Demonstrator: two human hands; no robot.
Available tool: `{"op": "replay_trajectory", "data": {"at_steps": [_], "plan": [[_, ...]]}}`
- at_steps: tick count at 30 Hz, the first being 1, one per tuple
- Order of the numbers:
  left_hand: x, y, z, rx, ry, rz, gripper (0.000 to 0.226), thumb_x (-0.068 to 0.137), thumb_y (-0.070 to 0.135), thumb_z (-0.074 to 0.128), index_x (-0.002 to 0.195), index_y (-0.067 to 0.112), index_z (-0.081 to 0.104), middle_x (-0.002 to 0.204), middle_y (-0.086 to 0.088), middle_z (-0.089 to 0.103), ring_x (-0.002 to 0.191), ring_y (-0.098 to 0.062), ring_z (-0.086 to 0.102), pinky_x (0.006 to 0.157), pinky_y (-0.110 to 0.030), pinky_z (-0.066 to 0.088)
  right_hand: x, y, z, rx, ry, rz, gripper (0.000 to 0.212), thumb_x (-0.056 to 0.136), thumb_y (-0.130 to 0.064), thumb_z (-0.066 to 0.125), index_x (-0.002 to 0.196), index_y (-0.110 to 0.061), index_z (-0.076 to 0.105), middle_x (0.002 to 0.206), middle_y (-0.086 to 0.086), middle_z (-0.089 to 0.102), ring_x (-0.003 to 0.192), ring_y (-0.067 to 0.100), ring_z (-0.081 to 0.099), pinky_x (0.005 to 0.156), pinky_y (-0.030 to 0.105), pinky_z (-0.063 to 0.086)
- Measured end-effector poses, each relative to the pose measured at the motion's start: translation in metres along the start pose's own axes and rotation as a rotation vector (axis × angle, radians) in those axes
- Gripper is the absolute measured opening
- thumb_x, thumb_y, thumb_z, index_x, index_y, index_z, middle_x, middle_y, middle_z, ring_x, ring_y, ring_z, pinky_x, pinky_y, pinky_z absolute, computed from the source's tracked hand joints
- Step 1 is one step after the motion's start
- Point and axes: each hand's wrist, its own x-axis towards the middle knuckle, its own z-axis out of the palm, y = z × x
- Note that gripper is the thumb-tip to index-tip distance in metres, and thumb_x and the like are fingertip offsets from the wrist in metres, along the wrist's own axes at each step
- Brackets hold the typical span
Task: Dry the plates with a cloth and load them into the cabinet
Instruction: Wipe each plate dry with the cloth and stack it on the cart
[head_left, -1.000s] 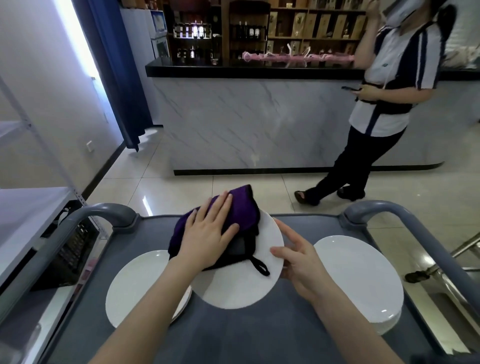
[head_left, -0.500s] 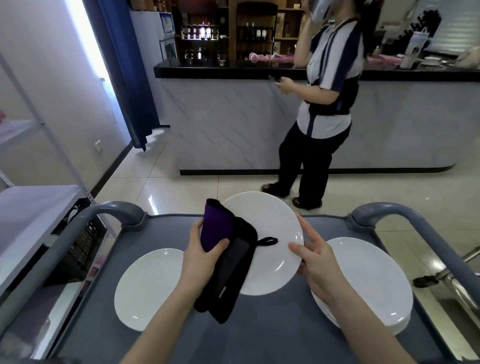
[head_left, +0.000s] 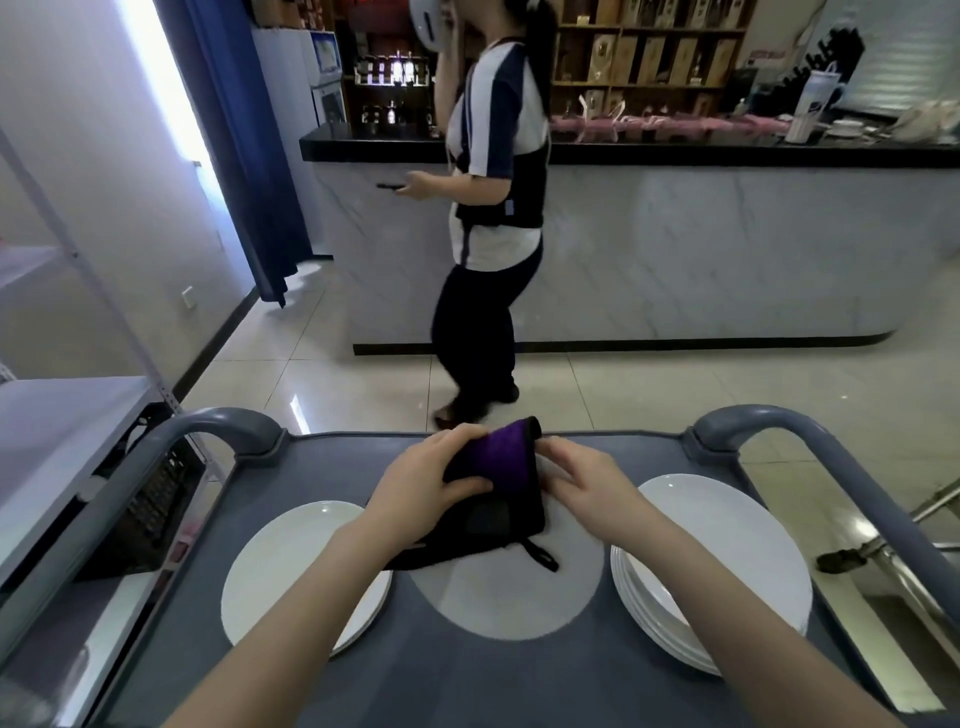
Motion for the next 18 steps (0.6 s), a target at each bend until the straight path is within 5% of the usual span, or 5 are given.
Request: {"op": "replay_trajectory", "data": {"at_steps": [6, 9, 12, 18], "plan": [[-0.015, -0.004, 0.01, -0.384, 0.312, -0.23, 0.043, 0.087, 0.027, 0.072, 0.108, 0.058, 0.051, 0.096, 0.025, 0.067, 0.091, 0.004, 0.062, 0.08, -0.015, 0.048, -0.004, 0.002, -0.009, 0.215, 0.24, -0.005, 0.032, 0.094, -0.002, 0.058, 0.11, -0.028, 0.067, 0.101, -0.016, 0.07, 0.091, -0.013, 0.06, 0.08, 0.004, 0.041], [-0.023, -0.009, 0.026, -0.635, 0.456, -0.412, 0.026, 0.092, 0.027, 0.067, 0.11, 0.043, 0.056, 0.097, 0.015, 0.069, 0.097, -0.009, 0.065, 0.085, -0.031, 0.052, -0.007, 0.002, -0.004, 0.638, 0.481, 0.08, 0.033, 0.095, 0.0, 0.056, 0.101, -0.03, 0.068, 0.097, -0.01, 0.074, 0.093, 0.006, 0.067, 0.084, 0.02, 0.052], [-0.031, -0.001, 0.049, -0.802, 0.486, -0.486, 0.022, 0.094, 0.028, 0.064, 0.109, 0.041, 0.055, 0.097, 0.018, 0.07, 0.097, -0.007, 0.066, 0.082, -0.029, 0.05, -0.006, -0.001, 0.016, 0.868, 0.684, 0.174, 0.034, 0.096, -0.001, 0.054, 0.102, -0.032, 0.068, 0.105, -0.006, 0.075, 0.102, 0.015, 0.069, 0.09, 0.033, 0.054], [-0.028, -0.011, 0.035, -0.793, 0.5, -0.49, 0.025, 0.092, 0.022, 0.068, 0.109, 0.036, 0.058, 0.099, 0.01, 0.072, 0.099, -0.016, 0.067, 0.089, -0.038, 0.055, -0.022, 0.016, 0.021, 0.835, 0.443, 0.118, 0.042, 0.097, 0.002, 0.052, 0.117, -0.033, 0.063, 0.118, -0.003, 0.071, 0.113, 0.022, 0.066, 0.096, 0.045, 0.051]]}}
